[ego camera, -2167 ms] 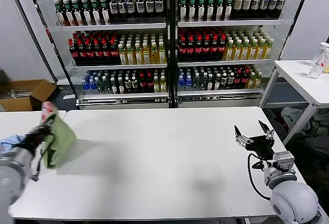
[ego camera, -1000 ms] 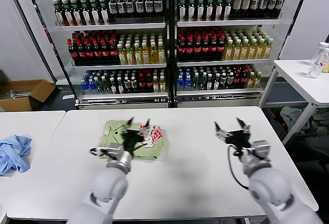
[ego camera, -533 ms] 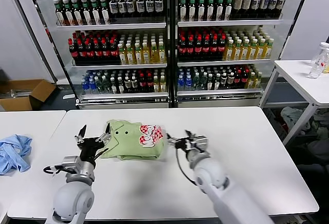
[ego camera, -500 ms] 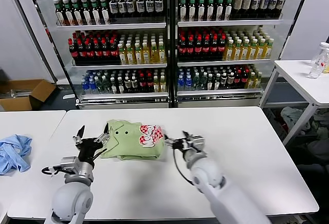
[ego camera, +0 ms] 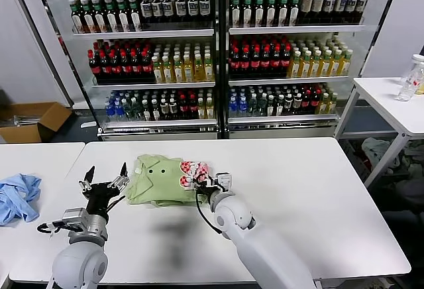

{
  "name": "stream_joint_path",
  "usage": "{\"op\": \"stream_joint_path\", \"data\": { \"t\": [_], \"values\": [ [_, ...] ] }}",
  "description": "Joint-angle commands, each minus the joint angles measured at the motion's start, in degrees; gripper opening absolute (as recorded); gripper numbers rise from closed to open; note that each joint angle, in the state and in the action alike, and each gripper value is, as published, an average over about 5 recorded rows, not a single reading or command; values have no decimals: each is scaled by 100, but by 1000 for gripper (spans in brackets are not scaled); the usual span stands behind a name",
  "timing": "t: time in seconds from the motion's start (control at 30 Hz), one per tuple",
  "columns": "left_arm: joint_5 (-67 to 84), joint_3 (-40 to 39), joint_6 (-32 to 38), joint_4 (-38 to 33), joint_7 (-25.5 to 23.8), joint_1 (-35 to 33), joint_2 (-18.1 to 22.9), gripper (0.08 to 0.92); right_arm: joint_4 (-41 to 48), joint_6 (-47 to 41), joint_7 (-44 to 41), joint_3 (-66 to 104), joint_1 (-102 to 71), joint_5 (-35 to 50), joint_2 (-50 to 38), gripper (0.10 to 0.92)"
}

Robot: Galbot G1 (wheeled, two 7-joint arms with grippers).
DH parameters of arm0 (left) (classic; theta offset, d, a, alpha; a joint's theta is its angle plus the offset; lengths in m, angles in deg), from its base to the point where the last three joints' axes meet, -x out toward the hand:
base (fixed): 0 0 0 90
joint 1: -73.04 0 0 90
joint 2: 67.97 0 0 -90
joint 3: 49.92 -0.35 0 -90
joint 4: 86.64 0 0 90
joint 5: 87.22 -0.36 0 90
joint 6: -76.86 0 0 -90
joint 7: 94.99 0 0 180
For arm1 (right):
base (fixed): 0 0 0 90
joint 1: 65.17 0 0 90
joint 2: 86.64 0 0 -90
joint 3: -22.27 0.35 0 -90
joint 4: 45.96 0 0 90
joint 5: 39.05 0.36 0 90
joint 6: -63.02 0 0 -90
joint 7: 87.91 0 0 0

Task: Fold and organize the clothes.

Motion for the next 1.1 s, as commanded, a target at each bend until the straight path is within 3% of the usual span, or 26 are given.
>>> {"op": "stream_joint_path", "data": {
  "t": [0.03, 0.53, 0.63, 0.77, 1.1],
  "values": [
    [41, 94, -34, -53, 32, -73, -3, 822, 378, -67, 247, -64, 210, 265, -247, 568],
    [-81, -276, -163, -198, 25, 64, 138, 823, -905, 335, -1182, 1315, -110, -1142, -2701, 143],
    [-132, -336, -178, -248, 24, 39, 184, 823, -1427, 658, -1347, 1666, -542, -1431, -2919, 110],
    [-191, -384, -185, -374, 11, -77, 247, 823, -2105, 1286, -1266, 2217, -1359, -2004, -3004, 163],
    [-390, -519, -178, -732, -88, -392, 426, 823, -3133, 2041, -898, 3243, -2748, -2398, -2922, 466]
  ]
}}
